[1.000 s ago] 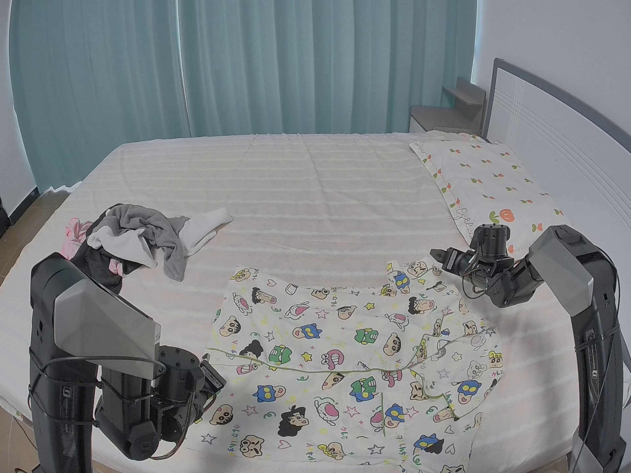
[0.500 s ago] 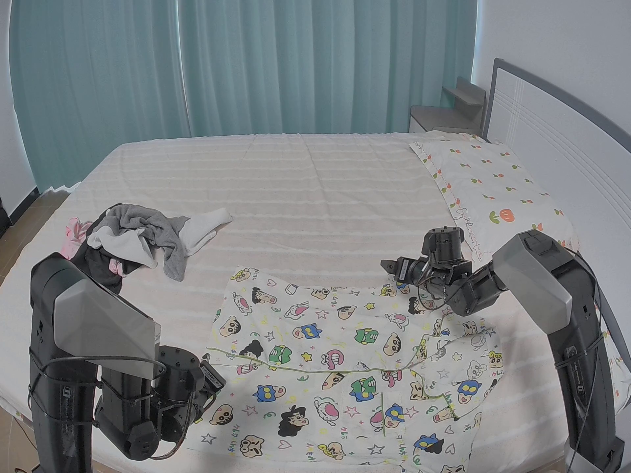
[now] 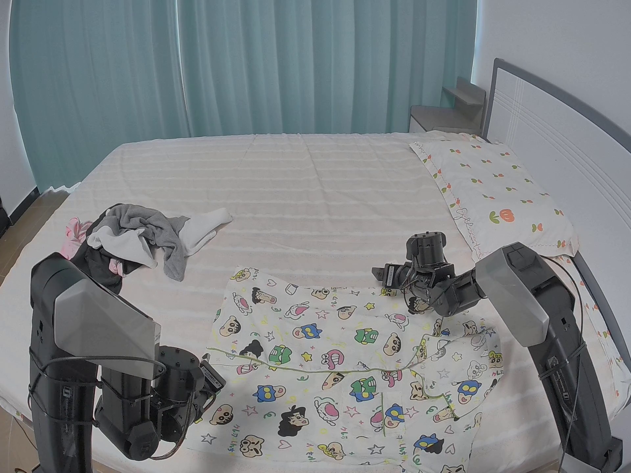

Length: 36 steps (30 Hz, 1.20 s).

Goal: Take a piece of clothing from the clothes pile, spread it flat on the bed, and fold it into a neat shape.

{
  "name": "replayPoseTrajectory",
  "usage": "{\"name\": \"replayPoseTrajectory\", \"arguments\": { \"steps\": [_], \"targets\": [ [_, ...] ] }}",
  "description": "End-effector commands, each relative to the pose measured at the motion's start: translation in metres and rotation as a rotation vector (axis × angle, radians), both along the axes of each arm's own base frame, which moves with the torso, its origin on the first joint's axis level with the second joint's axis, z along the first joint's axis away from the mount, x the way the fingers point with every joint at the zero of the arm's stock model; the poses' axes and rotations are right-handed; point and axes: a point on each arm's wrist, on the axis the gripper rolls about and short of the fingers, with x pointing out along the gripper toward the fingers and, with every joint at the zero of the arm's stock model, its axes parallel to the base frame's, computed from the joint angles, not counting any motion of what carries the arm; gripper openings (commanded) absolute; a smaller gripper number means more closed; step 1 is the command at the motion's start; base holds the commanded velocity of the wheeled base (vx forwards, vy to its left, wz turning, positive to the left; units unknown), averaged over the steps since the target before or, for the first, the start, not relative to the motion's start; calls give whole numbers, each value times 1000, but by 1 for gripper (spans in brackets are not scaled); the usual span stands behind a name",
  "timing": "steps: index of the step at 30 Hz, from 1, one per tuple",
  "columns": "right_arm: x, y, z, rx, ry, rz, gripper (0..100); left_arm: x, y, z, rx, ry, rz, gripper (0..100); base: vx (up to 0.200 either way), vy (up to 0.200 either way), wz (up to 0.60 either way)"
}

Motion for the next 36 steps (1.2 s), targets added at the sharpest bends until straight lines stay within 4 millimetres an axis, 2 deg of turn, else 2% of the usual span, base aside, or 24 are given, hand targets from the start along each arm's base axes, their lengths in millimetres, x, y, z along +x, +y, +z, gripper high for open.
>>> {"name": "replayPoseTrajectory", "arguments": {
  "steps": [1, 6, 10, 13, 26, 27, 36],
  "targets": [
    [1, 3, -12, -12, 6, -5, 0, 1, -1, 1, -7, -14, 0, 0, 0, 0, 0],
    [3, 4, -8, -7, -18, -17, 0, 1, 0, 1, -7, -14, 1, 0, 0, 0, 0],
    [10, 5, 10, 20, -115, -44, 0, 1, -1, 1, -7, -14, 0, 0, 0, 0, 0],
    [15, 7, 16, 32, -173, -71, 0, 0, 0, 1, -6, -13, 0, 0, 0, 0, 0],
    [16, 16, 11, 31, -186, -74, 0, 1, 0, 1, -6, -13, 1, 0, 0, 0, 0],
    [16, 16, 12, 32, -188, -74, 100, 0, 0, 1, -6, -13, 0, 0, 0, 0, 0],
    [12, 10, 21, 62, -215, -113, 100, 1, 0, 1, -8, -16, 1, 0, 0, 0, 0]
  ]
}}
